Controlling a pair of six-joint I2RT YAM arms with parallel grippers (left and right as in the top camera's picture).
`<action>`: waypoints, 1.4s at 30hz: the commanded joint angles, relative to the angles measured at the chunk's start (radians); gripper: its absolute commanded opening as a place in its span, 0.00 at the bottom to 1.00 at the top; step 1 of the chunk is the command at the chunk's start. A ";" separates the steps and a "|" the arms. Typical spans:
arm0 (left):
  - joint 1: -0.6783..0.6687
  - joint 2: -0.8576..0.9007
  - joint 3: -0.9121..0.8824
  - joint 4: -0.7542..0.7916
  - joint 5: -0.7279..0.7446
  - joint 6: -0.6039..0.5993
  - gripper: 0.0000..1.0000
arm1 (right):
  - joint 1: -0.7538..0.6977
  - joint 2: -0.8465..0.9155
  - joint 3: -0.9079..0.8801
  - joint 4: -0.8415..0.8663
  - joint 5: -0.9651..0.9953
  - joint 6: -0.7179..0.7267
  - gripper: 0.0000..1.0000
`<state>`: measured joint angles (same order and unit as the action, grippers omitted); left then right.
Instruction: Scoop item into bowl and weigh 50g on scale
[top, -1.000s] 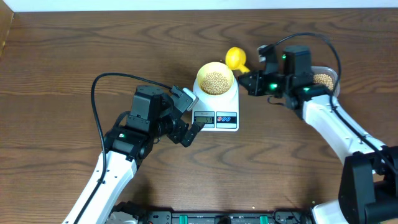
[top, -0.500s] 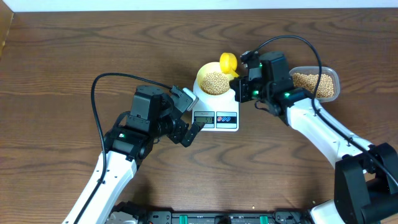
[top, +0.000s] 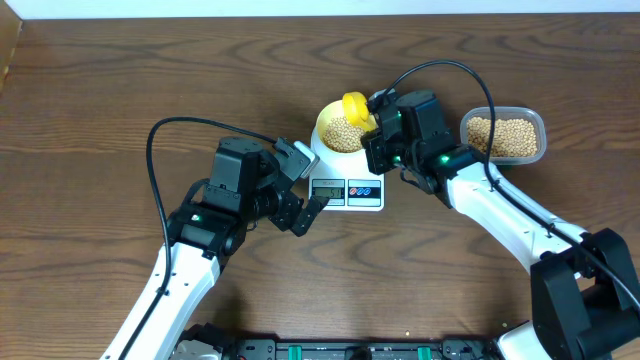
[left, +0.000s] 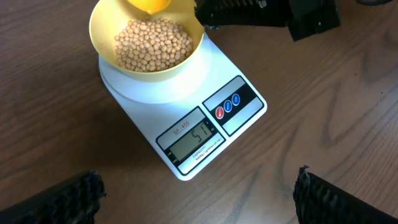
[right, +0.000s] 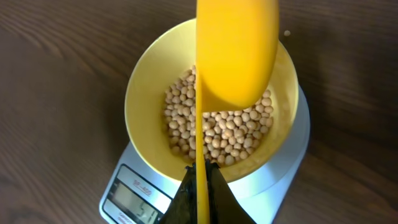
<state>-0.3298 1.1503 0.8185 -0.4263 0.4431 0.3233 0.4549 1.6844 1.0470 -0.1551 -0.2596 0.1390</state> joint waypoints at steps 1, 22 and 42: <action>0.003 0.006 -0.011 -0.003 0.010 0.020 1.00 | 0.013 0.022 0.004 -0.001 0.022 -0.063 0.01; 0.003 0.006 -0.011 -0.003 0.010 0.020 1.00 | 0.040 0.055 0.004 0.013 0.033 -0.156 0.01; 0.003 0.006 -0.011 -0.003 0.010 0.020 1.00 | 0.037 0.055 0.040 0.026 -0.016 -0.132 0.01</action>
<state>-0.3298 1.1503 0.8185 -0.4263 0.4431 0.3229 0.4892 1.7290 1.0538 -0.1337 -0.2508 0.0029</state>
